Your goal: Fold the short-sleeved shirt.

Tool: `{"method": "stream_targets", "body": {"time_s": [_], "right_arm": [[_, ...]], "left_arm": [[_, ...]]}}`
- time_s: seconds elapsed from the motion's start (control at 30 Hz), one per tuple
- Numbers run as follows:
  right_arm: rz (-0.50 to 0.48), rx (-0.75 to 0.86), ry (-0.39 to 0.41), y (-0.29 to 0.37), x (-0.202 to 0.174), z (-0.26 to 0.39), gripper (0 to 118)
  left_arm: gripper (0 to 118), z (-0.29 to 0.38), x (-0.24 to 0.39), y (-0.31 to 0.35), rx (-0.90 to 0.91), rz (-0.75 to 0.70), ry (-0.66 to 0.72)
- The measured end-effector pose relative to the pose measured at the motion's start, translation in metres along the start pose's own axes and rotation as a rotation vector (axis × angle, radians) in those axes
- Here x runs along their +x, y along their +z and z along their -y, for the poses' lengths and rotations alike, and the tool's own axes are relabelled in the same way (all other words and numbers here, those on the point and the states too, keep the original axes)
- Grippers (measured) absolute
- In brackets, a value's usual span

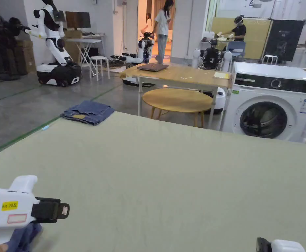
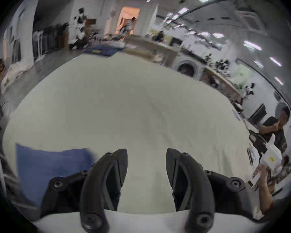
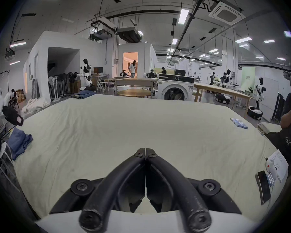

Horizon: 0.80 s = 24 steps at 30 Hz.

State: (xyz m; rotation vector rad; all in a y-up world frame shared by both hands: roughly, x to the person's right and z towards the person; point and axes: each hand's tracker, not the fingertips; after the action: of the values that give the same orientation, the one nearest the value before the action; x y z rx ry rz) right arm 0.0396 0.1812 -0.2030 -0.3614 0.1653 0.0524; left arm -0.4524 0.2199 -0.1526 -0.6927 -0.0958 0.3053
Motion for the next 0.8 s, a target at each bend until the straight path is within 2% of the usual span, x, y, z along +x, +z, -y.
{"method": "stream_targets", "body": {"time_s": [0.07, 0.3, 0.37, 0.47, 0.53, 0.6, 0.8], "right_arm": [[0.013, 0.009, -0.009, 0.002, 0.006, -0.002, 0], [0.054, 0.050, -0.029, 0.005, 0.022, -0.013, 0], [0.063, 0.061, -0.038, 0.006, 0.025, -0.015, 0], [0.074, 0.081, -0.053, 0.008, 0.027, -0.018, 0], [0.079, 0.094, -0.061, 0.008, 0.029, -0.018, 0], [0.087, 0.111, -0.071, 0.007, 0.030, -0.018, 0], [0.100, 0.149, -0.088, 0.009, 0.032, -0.019, 0]], "left_arm": [[46, 0.016, 0.039, -0.018, 0.065, 0.037, -0.041], [43, 0.045, 0.156, -0.073, 0.293, -0.066, -0.291], [40, 0.050, 0.183, -0.081, 0.319, -0.081, -0.290], [29, 0.056, 0.213, -0.087, 0.386, -0.101, -0.357], [13, 0.059, 0.224, -0.088, 0.415, -0.116, -0.364], [4, 0.061, 0.235, -0.088, 0.446, -0.136, -0.361], [1, 0.061, 0.237, -0.089, 0.481, -0.116, -0.292]]}}
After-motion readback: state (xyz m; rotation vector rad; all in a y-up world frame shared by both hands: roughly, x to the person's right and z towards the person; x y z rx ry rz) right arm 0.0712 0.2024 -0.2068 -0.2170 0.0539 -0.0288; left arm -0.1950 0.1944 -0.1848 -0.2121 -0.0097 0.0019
